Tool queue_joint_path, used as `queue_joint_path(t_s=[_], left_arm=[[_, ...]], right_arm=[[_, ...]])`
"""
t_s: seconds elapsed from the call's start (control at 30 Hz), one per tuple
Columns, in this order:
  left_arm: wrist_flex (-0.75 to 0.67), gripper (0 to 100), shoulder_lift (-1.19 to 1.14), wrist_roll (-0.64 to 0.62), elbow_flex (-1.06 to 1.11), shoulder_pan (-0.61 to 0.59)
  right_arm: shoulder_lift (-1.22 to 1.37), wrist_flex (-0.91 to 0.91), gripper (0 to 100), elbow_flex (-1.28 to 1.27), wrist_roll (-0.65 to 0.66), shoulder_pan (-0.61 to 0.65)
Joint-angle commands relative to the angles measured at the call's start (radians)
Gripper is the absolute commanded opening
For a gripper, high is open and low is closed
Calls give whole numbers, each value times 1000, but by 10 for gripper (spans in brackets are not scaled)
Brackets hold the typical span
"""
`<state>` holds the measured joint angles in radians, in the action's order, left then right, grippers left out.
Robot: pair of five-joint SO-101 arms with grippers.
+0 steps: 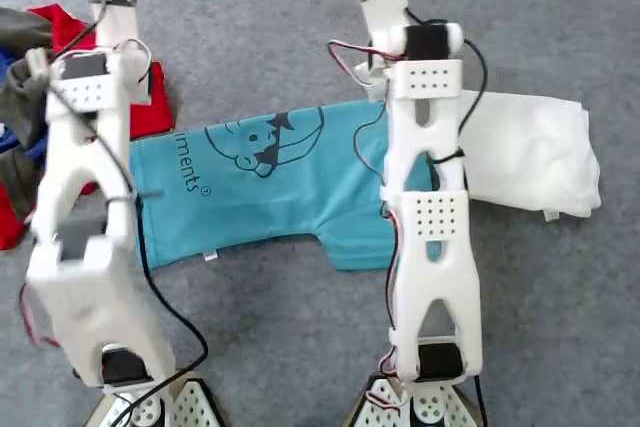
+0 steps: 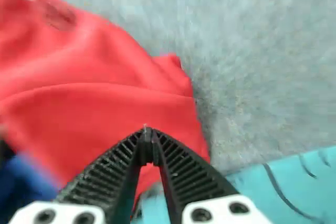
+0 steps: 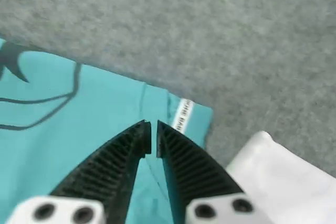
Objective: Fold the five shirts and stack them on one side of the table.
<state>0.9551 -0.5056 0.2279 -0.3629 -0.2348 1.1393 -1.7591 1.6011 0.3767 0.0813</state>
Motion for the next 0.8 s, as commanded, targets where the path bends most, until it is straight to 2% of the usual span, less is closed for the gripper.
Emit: queue_joint_path(t_s=[0.0, 0.1, 0.2, 0.3, 0.4, 0.57, 0.7, 0.77], left_arm=[[58, 28, -328, -9, -351, -27], [126, 28, -543, -26, -588, -70], [221, 28, -671, -112, -877, -160], [296, 28, -766, -181, -1122, -269], [358, 28, -847, -189, -1300, -332], [379, 28, -847, -164, -1297, -369], [436, 28, -818, -170, -1299, -306], [511, 28, -775, -170, -1305, -254]], right_arm=[[18, 54, 36, 7, -28, 37], [104, 183, 36, 16, -124, 32], [186, 250, 36, 68, -206, 3], [251, 310, 37, 73, -238, -5], [246, 304, 36, 71, -238, -2], [237, 298, 36, 71, -238, -3], [236, 295, 36, 71, -236, -3], [234, 293, 36, 71, -232, -3]])
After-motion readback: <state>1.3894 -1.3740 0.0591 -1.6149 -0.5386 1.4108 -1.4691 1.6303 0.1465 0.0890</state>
